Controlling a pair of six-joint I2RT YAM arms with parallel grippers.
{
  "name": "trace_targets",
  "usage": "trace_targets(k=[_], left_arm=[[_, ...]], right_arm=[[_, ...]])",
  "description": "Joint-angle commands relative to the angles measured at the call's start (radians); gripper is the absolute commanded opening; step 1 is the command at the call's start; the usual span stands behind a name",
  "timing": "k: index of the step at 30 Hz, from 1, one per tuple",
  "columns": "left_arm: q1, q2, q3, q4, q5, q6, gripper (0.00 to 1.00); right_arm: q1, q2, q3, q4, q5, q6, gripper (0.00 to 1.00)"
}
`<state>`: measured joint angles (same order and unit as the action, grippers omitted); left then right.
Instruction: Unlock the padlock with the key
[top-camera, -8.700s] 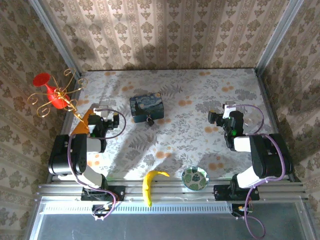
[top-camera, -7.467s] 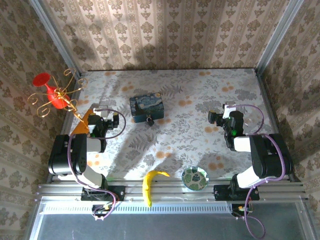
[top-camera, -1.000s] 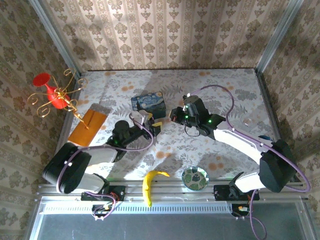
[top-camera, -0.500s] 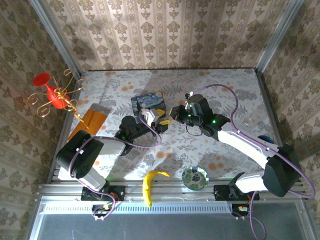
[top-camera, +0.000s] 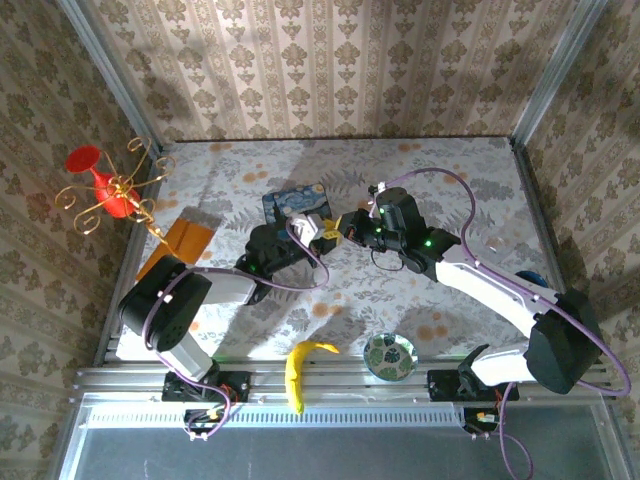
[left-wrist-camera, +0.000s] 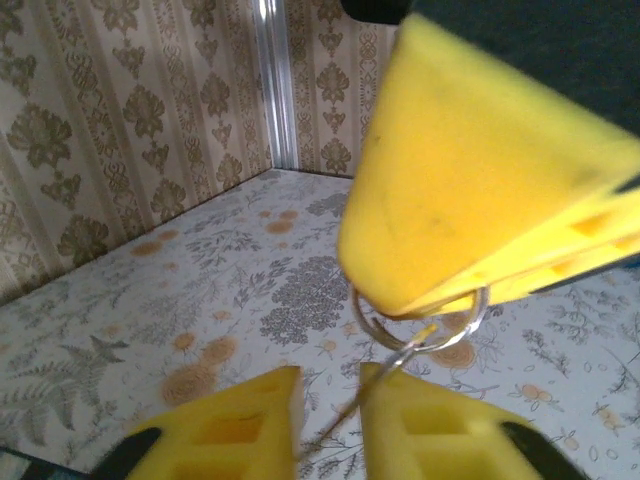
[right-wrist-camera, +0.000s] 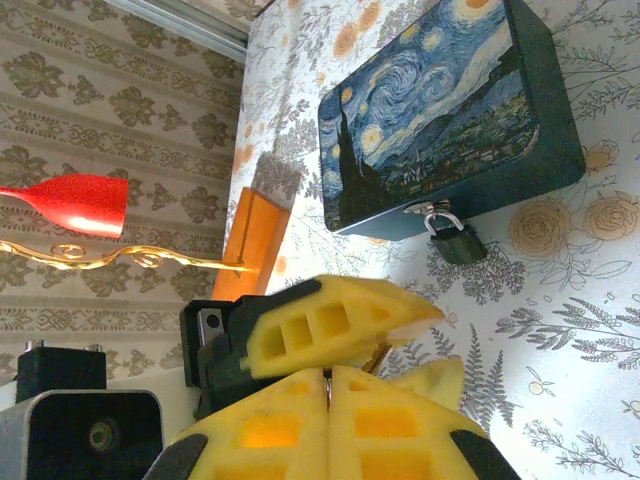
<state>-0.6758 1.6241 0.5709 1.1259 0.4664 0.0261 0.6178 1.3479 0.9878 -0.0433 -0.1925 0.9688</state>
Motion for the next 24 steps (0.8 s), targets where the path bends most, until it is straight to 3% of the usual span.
trace_targets(k=[1, 3, 6, 11, 14, 18, 24], left_arm=[[-0.01, 0.003, 0.019, -0.018, -0.022, 0.029, 0.08], [-0.013, -0.011, 0.014, -0.034, -0.041, 0.047, 0.0], [-0.025, -0.039, 0.006, -0.073, -0.094, 0.103, 0.0], [-0.073, -0.097, -0.01, -0.142, -0.28, 0.246, 0.0], [-0.111, -0.13, -0.021, -0.165, -0.409, 0.352, 0.0], [-0.162, -0.165, -0.029, -0.187, -0.549, 0.506, 0.0], [-0.186, -0.174, -0.028, -0.193, -0.611, 0.562, 0.0]], right_arm=[[-0.004, -0.012, -0.016, 0.027, -0.014, 0.011, 0.0], [-0.004, -0.013, -0.017, 0.029, -0.015, 0.009, 0.0], [-0.004, -0.015, -0.017, 0.025, -0.011, 0.003, 0.0], [-0.004, -0.018, -0.01, -0.005, -0.001, -0.018, 0.0], [-0.004, -0.035, 0.002, -0.053, 0.03, -0.044, 0.12], [-0.007, -0.071, 0.002, -0.107, 0.072, -0.06, 0.49], [-0.01, -0.076, 0.019, -0.139, 0.045, -0.055, 0.63]])
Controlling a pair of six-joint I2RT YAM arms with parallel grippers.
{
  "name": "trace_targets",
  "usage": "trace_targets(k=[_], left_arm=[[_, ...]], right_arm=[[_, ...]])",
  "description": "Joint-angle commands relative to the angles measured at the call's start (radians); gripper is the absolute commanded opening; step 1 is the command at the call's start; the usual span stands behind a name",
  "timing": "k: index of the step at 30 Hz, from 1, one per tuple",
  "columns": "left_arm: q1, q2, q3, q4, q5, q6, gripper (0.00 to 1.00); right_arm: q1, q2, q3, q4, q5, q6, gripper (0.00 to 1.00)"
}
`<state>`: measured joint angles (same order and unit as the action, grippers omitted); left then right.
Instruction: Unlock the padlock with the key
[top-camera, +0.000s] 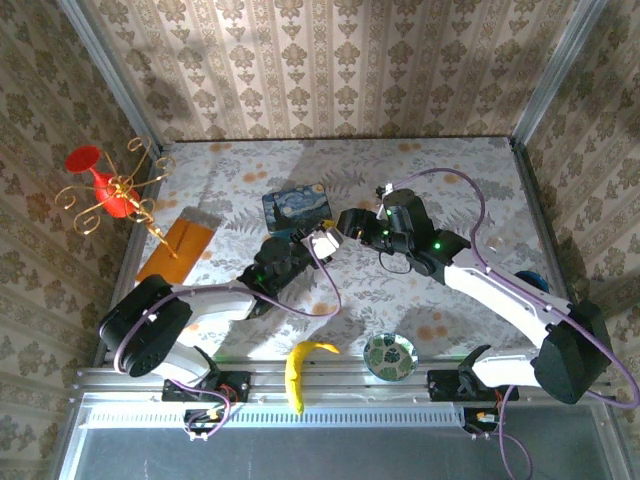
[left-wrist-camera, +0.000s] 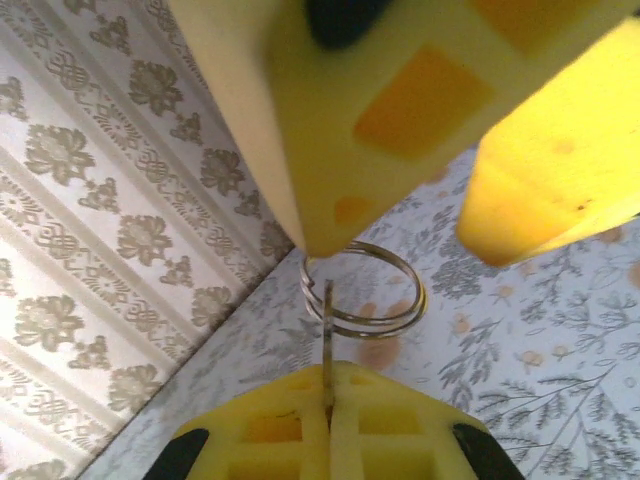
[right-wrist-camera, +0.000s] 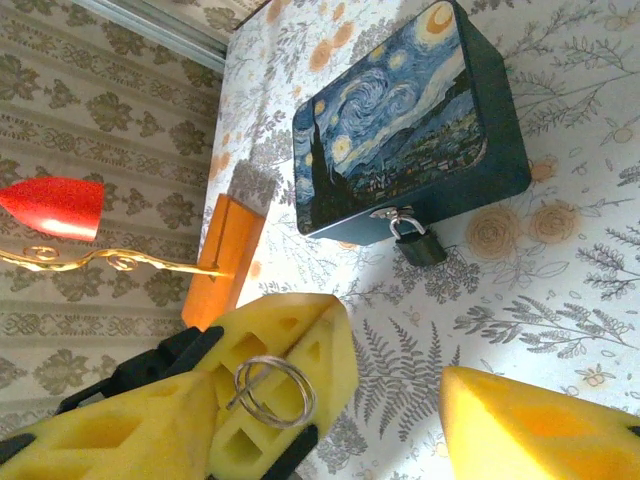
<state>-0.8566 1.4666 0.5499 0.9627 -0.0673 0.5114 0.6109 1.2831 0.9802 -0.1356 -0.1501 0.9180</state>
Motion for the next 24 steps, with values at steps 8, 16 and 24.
trace_targets(k=[8, 16, 24], left_arm=[[-0.026, 0.001, -0.004, -0.021, -0.085, 0.11, 0.0], [-0.05, 0.004, -0.024, 0.035, -0.097, 0.17, 0.0], [-0.054, 0.028, -0.014, 0.064, -0.149, 0.171, 0.0]], right_arm=[[-0.001, 0.062, 0.074, -0.03, -0.122, 0.025, 0.56], [0.0, 0.135, 0.092, 0.024, -0.175, 0.048, 0.47], [0.0, 0.176, 0.096, 0.068, -0.226, 0.075, 0.28]])
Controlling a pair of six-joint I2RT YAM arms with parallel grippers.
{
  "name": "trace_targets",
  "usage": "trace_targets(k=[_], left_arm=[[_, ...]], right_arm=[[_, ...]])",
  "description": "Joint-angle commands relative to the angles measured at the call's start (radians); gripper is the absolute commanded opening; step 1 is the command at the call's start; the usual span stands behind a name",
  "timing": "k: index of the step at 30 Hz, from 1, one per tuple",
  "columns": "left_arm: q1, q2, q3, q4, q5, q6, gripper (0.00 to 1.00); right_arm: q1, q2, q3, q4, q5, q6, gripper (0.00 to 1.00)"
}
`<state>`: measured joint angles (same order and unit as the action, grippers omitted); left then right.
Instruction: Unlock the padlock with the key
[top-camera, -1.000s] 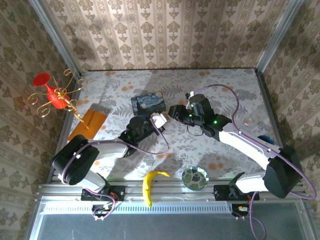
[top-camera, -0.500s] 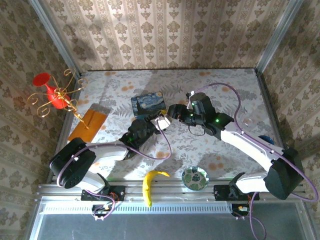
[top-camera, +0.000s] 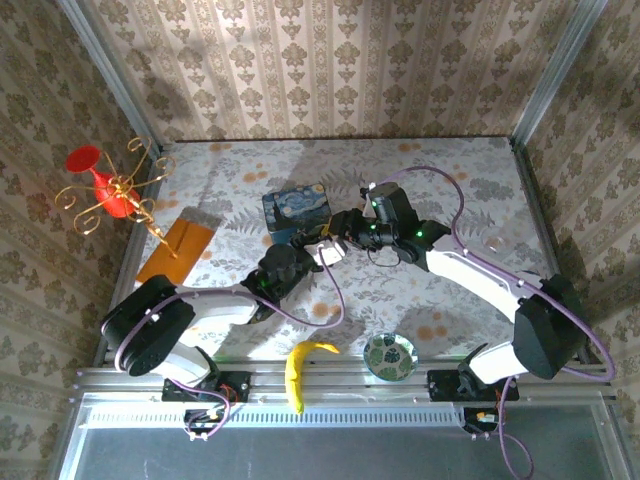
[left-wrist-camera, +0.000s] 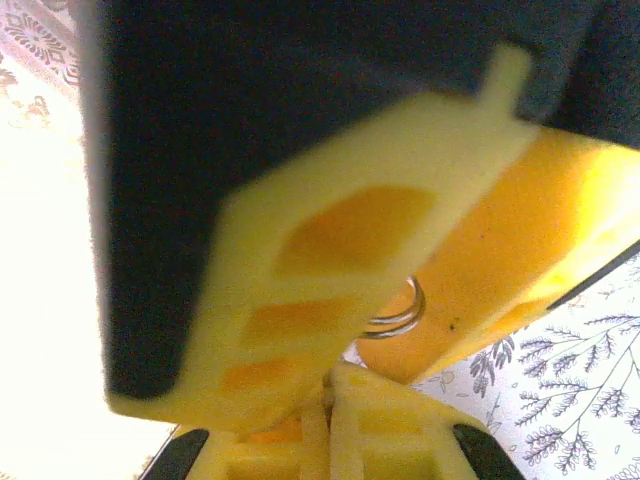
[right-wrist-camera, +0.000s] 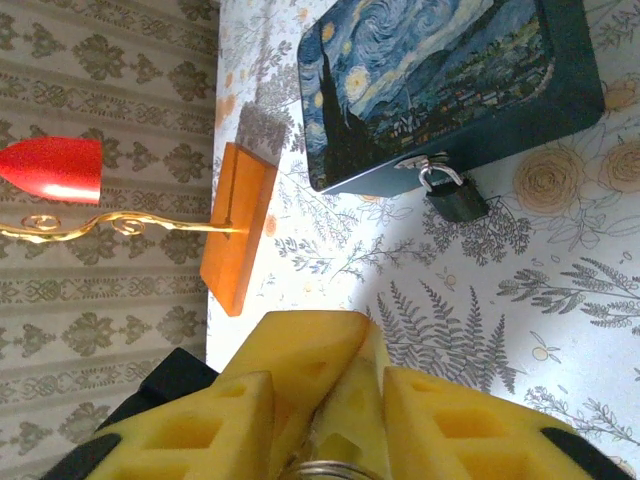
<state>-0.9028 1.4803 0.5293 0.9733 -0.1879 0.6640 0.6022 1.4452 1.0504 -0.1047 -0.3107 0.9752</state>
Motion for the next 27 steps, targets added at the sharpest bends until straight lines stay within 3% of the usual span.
trace_targets(k=[1, 6, 11, 14, 18, 20, 24, 27], left_arm=[[-0.01, 0.017, 0.009, 0.054, -0.035, 0.018, 0.0], [-0.013, 0.027, 0.013, 0.069, -0.05, 0.014, 0.0], [-0.013, 0.02, 0.0, 0.083, -0.054, -0.001, 0.01], [-0.012, -0.004, -0.022, 0.079, -0.017, -0.02, 0.23], [-0.011, -0.079, -0.047, 0.002, 0.076, -0.07, 0.7], [-0.004, -0.138, -0.053, -0.074, 0.13, -0.125, 0.84], [0.049, -0.278, -0.044, -0.273, 0.276, -0.305, 0.97], [0.139, -0.349, -0.003, -0.414, 0.421, -0.518, 1.0]], right_arm=[[0.009, 0.015, 0.022, 0.041, -0.068, 0.021, 0.25], [0.007, 0.003, 0.005, 0.035, -0.05, 0.025, 0.0], [-0.006, -0.036, -0.016, 0.03, -0.015, 0.016, 0.0], [-0.02, -0.047, -0.03, 0.036, -0.004, 0.007, 0.0], [-0.044, -0.096, -0.036, 0.038, -0.004, -0.037, 0.0], [-0.057, -0.106, -0.044, 0.053, -0.014, -0.072, 0.0], [-0.089, -0.112, -0.059, 0.104, -0.071, -0.116, 0.0], [-0.103, -0.111, -0.063, 0.144, -0.131, -0.164, 0.0]])
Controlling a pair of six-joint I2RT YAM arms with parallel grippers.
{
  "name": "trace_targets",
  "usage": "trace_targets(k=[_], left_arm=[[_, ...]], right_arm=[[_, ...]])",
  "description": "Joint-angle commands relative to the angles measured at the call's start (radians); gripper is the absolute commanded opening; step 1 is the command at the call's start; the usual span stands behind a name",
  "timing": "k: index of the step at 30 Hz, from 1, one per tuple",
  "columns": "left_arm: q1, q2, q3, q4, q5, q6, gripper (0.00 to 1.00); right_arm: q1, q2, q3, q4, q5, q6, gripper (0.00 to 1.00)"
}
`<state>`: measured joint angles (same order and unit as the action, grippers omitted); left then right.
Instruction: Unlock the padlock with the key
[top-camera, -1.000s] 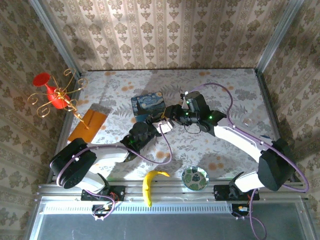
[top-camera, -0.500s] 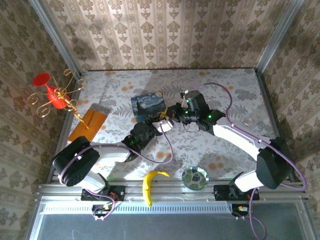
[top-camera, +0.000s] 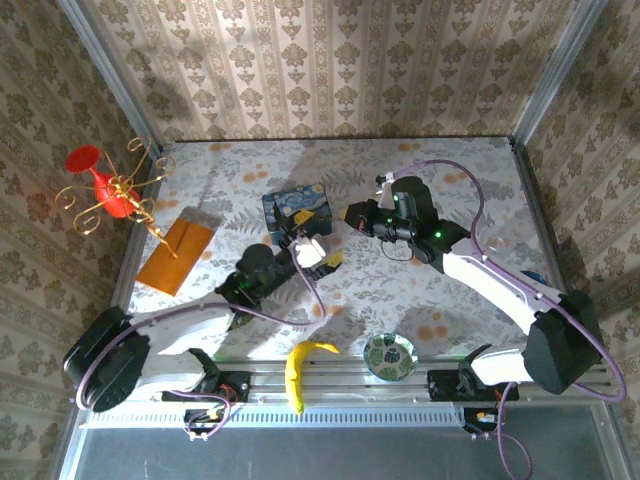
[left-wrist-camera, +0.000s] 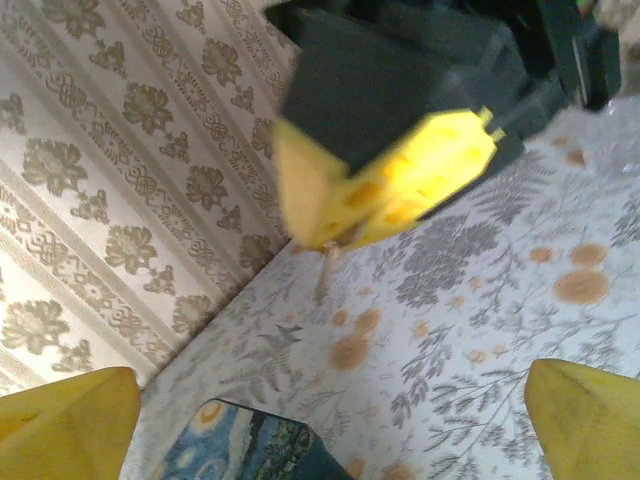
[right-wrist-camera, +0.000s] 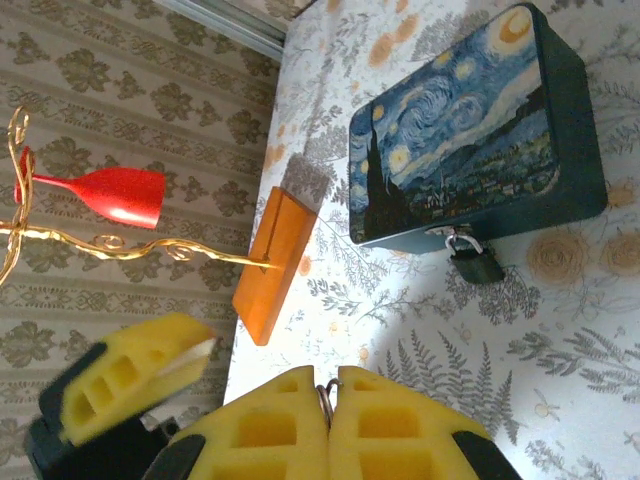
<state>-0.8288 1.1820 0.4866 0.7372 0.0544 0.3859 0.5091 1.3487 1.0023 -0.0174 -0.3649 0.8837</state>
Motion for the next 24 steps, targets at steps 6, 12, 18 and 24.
trace_targets(k=[6, 12, 18, 24], left_arm=[[0.255, -0.058, 0.082, -0.155, 0.512, -0.636, 0.97], [0.341, 0.068, 0.128, 0.025, 0.693, -0.966, 0.84], [0.341, 0.231, 0.158, 0.464, 0.823, -1.225, 0.77], [0.328, 0.312, 0.207, 0.547, 0.851, -1.279, 0.56]], right_arm=[[-0.029, -0.02, -0.002, 0.052, -0.138, -0.171, 0.0], [-0.032, -0.023, -0.019, 0.14, -0.226, -0.165, 0.0], [-0.032, -0.011, -0.041, 0.268, -0.314, -0.121, 0.0], [-0.032, -0.002, -0.044, 0.313, -0.354, -0.097, 0.0]])
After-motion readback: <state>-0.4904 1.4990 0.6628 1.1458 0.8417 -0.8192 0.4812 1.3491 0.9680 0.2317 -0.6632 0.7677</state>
